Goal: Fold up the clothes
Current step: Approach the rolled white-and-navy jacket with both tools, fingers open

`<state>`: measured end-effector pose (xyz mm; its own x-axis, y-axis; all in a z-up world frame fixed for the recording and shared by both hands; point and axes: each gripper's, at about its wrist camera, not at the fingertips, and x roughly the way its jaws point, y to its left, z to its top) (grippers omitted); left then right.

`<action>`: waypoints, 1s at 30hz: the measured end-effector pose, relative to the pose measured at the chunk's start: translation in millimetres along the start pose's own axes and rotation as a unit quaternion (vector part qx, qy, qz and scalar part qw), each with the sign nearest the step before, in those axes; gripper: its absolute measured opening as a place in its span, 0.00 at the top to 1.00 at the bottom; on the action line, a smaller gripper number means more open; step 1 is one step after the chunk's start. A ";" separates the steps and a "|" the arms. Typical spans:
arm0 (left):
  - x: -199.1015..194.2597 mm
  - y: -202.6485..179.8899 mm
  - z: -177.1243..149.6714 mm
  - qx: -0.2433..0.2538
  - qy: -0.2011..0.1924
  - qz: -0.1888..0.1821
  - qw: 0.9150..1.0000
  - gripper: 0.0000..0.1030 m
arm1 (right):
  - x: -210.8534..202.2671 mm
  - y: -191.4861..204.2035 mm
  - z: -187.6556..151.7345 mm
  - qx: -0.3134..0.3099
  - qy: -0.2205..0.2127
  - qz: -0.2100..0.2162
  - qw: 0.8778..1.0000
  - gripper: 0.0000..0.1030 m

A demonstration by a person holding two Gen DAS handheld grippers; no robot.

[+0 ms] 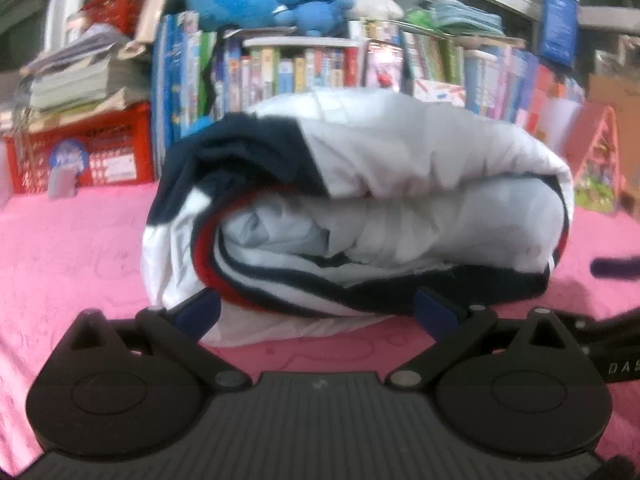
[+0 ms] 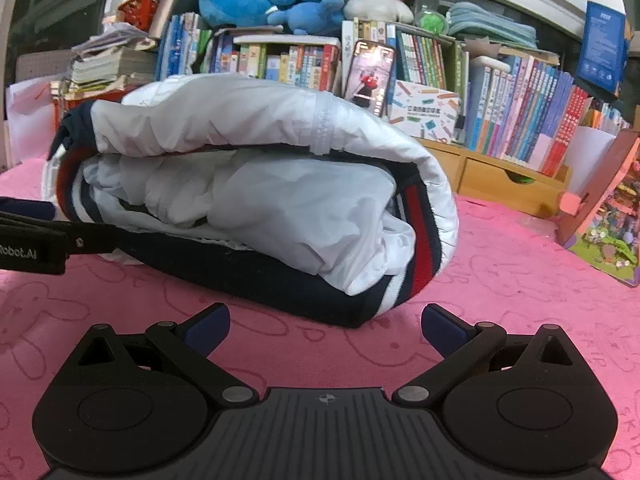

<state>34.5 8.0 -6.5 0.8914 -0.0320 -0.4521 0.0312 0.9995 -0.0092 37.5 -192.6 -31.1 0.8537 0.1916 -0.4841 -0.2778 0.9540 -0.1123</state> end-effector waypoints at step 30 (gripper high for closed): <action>5.4 2.8 -5.5 -0.011 -0.008 -0.007 1.000 0.00 | -1.6 3.9 8.0 -0.018 -0.039 0.017 0.999 0.01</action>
<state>36.9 10.7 -13.8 0.8979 -0.0459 -0.4378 0.0342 0.9988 -0.0346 38.5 -187.4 -23.8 0.8754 0.2418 -0.4185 -0.3208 0.9383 -0.1288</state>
